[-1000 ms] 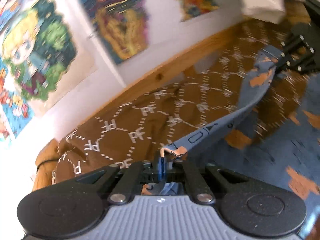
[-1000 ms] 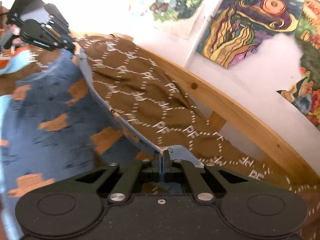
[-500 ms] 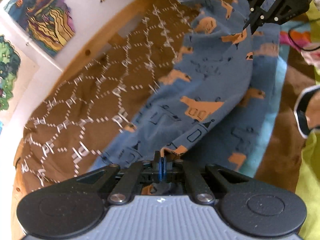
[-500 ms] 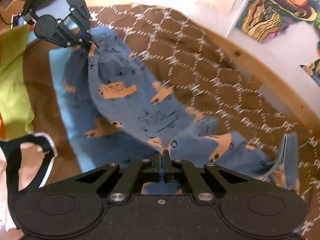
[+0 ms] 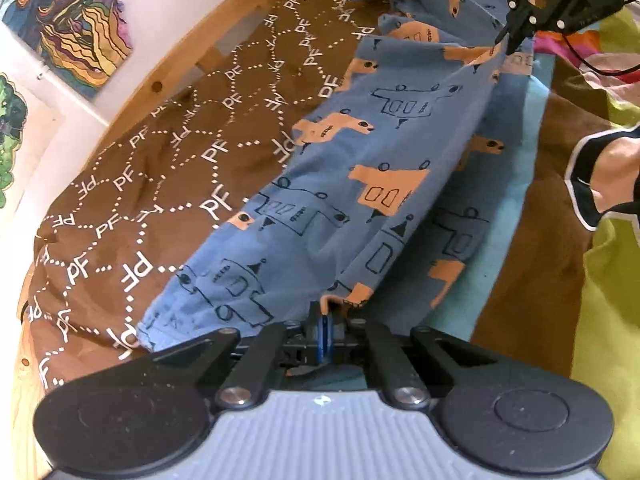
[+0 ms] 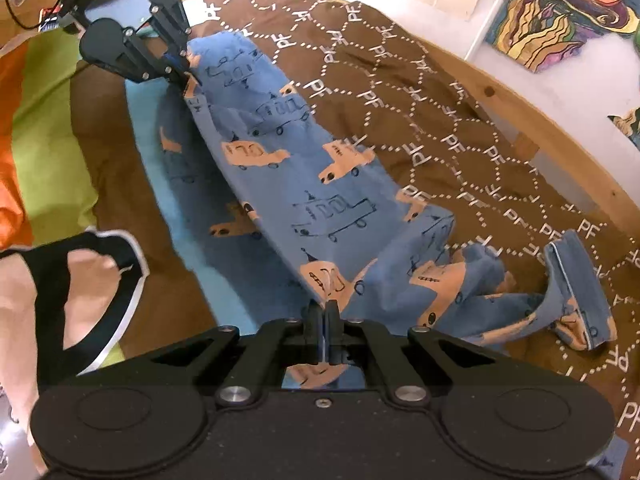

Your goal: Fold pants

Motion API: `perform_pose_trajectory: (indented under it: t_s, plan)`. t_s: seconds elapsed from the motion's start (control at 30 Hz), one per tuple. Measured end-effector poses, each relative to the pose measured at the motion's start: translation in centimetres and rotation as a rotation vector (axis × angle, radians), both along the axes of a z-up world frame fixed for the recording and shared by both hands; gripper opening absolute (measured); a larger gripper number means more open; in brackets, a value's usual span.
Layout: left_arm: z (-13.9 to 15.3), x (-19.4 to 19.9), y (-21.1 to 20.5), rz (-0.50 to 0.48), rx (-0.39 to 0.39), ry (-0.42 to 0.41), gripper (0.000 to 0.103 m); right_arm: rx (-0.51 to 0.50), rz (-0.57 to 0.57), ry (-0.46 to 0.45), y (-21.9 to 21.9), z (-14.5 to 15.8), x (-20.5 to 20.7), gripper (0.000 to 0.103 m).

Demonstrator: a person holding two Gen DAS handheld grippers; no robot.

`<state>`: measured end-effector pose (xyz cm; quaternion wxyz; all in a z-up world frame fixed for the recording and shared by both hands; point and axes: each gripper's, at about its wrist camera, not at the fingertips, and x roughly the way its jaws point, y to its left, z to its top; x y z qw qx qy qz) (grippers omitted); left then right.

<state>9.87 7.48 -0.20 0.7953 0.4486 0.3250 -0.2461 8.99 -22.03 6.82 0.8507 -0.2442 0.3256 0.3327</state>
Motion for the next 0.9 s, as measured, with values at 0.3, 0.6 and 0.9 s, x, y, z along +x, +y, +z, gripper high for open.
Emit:
perform_pose_trajectory:
  t_s: [0.3, 0.6, 0.9]
  plan:
    - [-1.3, -0.2, -0.4, 0.017, 0.028, 0.023, 0.002, -0.014, 0.014, 0.035, 0.4, -1.8, -0.8, 0.000]
    - [0.4, -0.6, -1.5, 0.081, -0.177, 0.104, 0.076, 0.090, -0.146, 0.087, -2.2, -0.8, -1.3, 0.067]
    - [0.8, 0.9, -10.5, 0.076, -0.568, 0.125, 0.103, 0.171, -0.673, -0.047, -10.2, 1.7, -4.6, 0.102]
